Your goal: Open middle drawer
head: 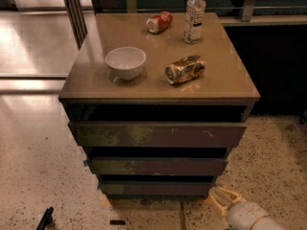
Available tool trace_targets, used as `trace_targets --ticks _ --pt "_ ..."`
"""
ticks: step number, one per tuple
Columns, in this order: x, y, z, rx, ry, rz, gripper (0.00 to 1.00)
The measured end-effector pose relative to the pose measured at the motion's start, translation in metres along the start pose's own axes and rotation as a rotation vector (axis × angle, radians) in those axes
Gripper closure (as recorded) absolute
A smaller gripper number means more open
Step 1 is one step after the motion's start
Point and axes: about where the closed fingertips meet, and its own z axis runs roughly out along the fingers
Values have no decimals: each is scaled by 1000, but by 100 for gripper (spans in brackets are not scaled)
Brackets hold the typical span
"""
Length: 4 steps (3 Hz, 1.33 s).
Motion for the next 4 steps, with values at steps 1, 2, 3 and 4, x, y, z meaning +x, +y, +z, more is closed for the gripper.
trace_targets --ticks 1,2,3,4 --pt "13 -13 26 35 -27 -12 100" --pt "29 -32 63 75 -65 -2 100" --pt "30 -50 97 98 -99 -11 100" --pt "17 -67 126 112 -123 -45 100"
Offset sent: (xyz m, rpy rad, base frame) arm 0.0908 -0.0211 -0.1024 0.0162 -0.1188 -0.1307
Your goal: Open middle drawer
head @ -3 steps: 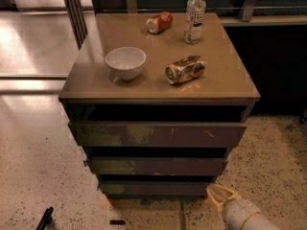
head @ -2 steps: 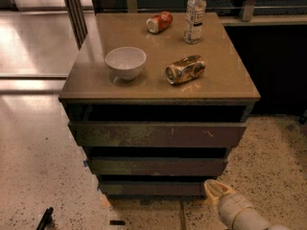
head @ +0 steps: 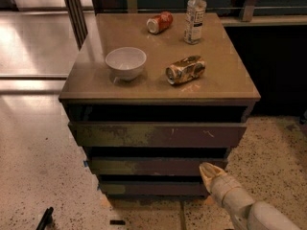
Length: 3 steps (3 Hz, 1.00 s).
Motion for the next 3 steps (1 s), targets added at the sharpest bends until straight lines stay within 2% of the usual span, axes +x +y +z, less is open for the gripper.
trace_targets --ticks 1,2,3 --pt "-20 -17 35 24 -19 -41 100" --pt "-20 -17 36 26 -20 -39 100" --pt "-11 -23 44 72 -40 -28 100"
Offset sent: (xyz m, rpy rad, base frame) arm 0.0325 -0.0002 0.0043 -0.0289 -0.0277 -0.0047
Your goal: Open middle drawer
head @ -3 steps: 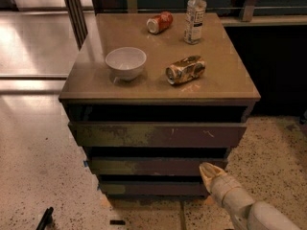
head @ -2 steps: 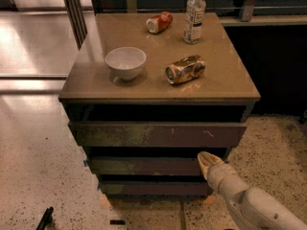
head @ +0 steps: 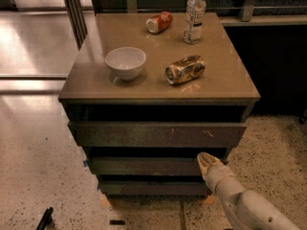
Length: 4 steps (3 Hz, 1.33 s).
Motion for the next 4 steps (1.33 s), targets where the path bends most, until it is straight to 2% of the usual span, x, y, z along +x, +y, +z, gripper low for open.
trace_targets --ticks 1,2,3,4 --pt "7 -10 21 63 -38 6 100" --pt "13 -17 37 99 -50 13 100" --pt "20 -33 64 141 16 -7 100" --pt "22 -33 66 141 36 -11 100"
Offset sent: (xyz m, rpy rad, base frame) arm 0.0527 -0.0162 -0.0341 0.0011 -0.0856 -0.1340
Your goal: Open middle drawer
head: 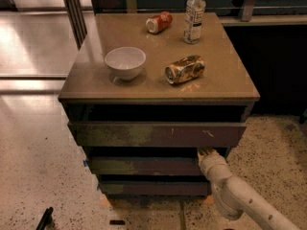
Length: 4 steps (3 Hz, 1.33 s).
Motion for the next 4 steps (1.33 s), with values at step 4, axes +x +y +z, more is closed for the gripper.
trace_targets --ticks 4 --pt "17 6 13 -25 139 12 100"
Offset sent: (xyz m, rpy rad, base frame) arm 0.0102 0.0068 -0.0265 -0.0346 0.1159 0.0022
